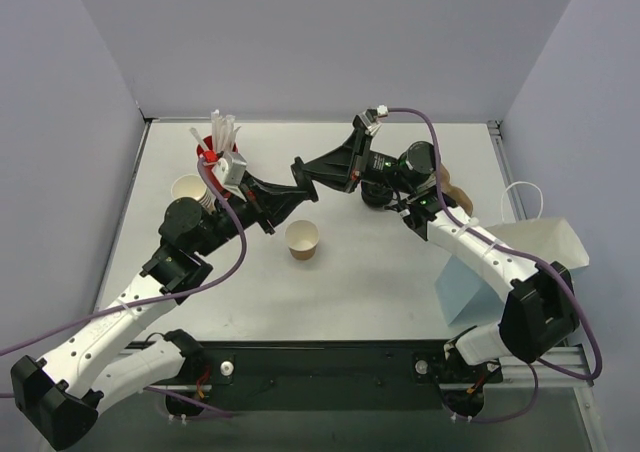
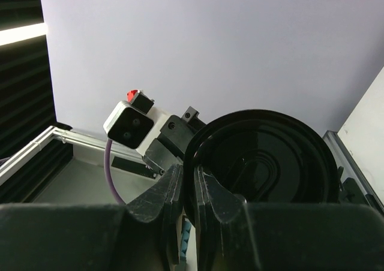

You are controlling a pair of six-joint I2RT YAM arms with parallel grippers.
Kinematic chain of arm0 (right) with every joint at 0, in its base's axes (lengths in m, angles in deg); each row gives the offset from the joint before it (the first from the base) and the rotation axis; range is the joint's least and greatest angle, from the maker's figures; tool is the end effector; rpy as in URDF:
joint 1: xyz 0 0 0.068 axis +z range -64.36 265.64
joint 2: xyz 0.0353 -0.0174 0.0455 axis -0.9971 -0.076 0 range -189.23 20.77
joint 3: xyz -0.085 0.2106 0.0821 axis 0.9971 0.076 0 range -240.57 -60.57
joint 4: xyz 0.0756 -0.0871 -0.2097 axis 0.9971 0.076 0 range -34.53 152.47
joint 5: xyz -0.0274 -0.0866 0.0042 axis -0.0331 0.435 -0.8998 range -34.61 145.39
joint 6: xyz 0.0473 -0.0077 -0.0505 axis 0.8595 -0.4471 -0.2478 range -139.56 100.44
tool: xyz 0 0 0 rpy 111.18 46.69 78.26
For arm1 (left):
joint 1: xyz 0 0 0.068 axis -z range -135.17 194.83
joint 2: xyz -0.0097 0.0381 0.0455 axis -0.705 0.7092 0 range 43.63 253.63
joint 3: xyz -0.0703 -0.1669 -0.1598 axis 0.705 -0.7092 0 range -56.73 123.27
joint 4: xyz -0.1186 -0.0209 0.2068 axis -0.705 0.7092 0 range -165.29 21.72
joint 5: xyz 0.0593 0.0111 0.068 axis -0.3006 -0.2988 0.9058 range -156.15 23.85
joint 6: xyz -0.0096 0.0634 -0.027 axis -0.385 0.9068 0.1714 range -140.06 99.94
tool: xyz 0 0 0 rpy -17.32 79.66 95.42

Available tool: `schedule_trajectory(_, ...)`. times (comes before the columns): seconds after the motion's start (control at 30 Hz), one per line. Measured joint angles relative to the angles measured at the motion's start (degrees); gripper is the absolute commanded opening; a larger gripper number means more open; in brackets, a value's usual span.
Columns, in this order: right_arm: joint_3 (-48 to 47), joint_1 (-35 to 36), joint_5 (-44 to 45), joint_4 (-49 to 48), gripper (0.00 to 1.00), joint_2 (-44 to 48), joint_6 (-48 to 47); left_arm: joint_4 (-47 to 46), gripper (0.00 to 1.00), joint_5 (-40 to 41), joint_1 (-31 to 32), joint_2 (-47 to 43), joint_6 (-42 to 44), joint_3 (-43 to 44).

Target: Pack the takeout coffee

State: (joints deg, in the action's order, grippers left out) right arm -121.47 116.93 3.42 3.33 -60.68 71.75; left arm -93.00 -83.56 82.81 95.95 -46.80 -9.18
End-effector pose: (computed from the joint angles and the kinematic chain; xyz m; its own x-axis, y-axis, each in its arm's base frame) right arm 0.2388 0.1973 0.3780 -0.9033 0.1718 -0.3930 -0.4271 -0.2760 0.8610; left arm 0.1697 -0.1541 0.3667 -0.2100 -0.3807 -0.9005 0.8091 0.4494 -0.3786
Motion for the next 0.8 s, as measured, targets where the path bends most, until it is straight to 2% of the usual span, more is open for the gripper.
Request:
schedule_trajectory(0.07,0.0,0.0,0.0,0.1,0.16,0.3,-0.1,-0.2,0.00,0.0,0.0,0.0,-0.1,0.0)
schedule_trajectory(0.17,0.0,0.0,0.1,0.2,0.30,0.4,-0.5,-0.2,0.00,-0.1,-0.2,-0.1,-0.2,-0.1)
schedule_trajectory(0.2,0.0,0.0,0.1,0.5,0.41,0.5,-0.8,0.0,0.00,-0.1,-0.2,-0.1,-0.2,-0.1)
schedule_trajectory(0.23,0.0,-0.2,0.1,0.9,0.46,0.6,-1.1,0.3,0.00,-0.1,-0.3,-0.1,-0.2,-0.1)
schedule_trajectory(0.27,0.0,-0.5,0.0,1.9,0.57,1.0,-2.3,1.0,0.00,-0.1,-0.3,-0.1,-0.2,0.0)
schedule_trajectory(0.33,0.1,-1.2,0.1,4.5,0.68,1.8,-3.9,3.3,0.00,0.0,-0.4,-0.3,-0.2,0.1)
schedule_trajectory(0.37,0.2,-1.9,0.1,7.1,0.77,2.7,-5.8,5.7,0.00,0.2,-0.4,-0.6,0.0,0.4)
schedule_trajectory(0.43,0.2,-3.7,1.0,14.3,0.83,5.0,-11.1,10.8,0.00,0.9,-0.5,-0.9,0.4,1.5)
schedule_trajectory(0.57,-1.8,-5.8,7.8,35.1,0.91,10.3,-26.4,26.7,0.00,5.3,-0.6,-1.4,1.8,6.6)
schedule_trajectory(0.67,-5.0,-5.3,14.9,48.7,0.93,13.4,-38.1,38.1,0.00,8.5,-0.6,-0.2,2.2,11.7)
schedule_trajectory(0.8,-5.6,-4.8,23.8,60.9,0.93,18.9,-49.1,50.1,0.00,11.0,-0.6,5.3,3.0,19.3)
